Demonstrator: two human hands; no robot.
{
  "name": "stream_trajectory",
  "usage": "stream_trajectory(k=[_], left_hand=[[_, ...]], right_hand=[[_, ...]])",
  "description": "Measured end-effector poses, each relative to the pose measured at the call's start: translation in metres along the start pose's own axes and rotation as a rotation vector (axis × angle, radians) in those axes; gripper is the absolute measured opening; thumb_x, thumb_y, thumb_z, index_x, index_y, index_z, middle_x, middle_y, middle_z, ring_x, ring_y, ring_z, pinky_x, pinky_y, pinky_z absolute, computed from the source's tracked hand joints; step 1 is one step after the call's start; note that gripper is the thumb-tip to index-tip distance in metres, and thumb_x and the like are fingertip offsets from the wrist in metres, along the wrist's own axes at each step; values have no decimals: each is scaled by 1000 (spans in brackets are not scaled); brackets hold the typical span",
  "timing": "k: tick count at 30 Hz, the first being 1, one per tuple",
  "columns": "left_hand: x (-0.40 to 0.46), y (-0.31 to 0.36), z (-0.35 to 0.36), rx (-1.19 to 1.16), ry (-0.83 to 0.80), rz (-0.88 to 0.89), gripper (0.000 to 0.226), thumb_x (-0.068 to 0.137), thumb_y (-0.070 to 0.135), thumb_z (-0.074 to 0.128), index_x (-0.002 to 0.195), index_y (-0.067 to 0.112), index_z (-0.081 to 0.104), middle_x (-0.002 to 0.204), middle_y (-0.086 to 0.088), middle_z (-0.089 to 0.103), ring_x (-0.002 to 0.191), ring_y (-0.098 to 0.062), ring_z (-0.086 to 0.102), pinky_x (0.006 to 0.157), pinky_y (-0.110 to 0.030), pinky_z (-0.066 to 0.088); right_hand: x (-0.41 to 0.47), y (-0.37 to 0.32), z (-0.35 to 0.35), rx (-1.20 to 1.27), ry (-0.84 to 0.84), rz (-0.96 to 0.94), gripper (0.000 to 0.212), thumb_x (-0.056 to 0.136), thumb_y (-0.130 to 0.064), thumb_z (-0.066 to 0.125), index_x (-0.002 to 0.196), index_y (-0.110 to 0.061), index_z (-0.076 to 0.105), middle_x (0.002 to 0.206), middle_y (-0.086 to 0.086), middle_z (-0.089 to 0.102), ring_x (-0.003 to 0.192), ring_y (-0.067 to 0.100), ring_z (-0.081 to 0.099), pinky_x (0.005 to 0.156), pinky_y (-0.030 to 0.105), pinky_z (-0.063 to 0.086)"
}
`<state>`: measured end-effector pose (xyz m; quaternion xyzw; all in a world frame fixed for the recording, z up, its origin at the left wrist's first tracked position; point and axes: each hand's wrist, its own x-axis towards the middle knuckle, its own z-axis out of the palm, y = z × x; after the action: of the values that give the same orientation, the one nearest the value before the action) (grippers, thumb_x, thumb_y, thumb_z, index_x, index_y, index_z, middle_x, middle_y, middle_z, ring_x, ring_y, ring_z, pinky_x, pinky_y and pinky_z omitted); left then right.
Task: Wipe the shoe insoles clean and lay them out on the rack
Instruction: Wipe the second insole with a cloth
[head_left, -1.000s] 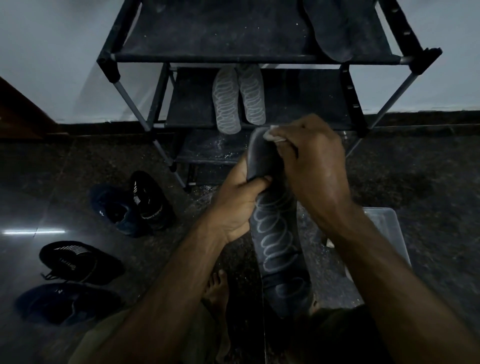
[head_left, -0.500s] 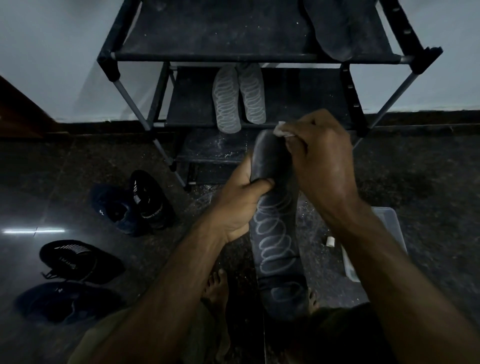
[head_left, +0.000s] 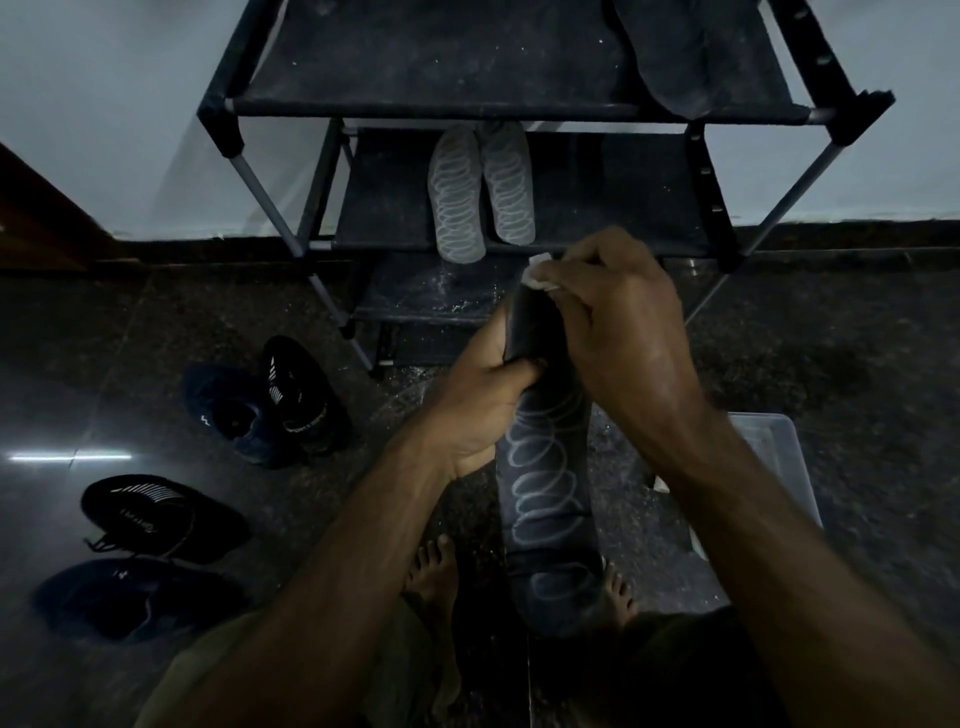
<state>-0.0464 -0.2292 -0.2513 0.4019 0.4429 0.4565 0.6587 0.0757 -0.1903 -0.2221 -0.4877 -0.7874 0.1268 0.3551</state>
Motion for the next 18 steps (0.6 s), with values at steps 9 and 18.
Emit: stream_trajectory(k=[9, 18], left_hand=[[-1, 3, -5, 18, 41, -15, 55, 95, -14, 39, 141, 15, 43, 125, -17, 61, 117, -30, 60, 97, -40, 51], [-3, 6, -5, -6, 57, -21, 36, 96, -12, 38, 108, 13, 61, 96, -8, 70, 93, -21, 68, 80, -32, 57]], right_hand=[[-3, -6, 3, 7, -41, -106, 28, 91, -22, 53, 96, -4, 74, 93, 11, 61, 87, 24, 56, 71, 26, 48], [-7, -13, 7, -8, -105, -199, 17, 90, -14, 61, 97, -6, 75, 91, 12, 63, 85, 30, 58, 67, 38, 51]])
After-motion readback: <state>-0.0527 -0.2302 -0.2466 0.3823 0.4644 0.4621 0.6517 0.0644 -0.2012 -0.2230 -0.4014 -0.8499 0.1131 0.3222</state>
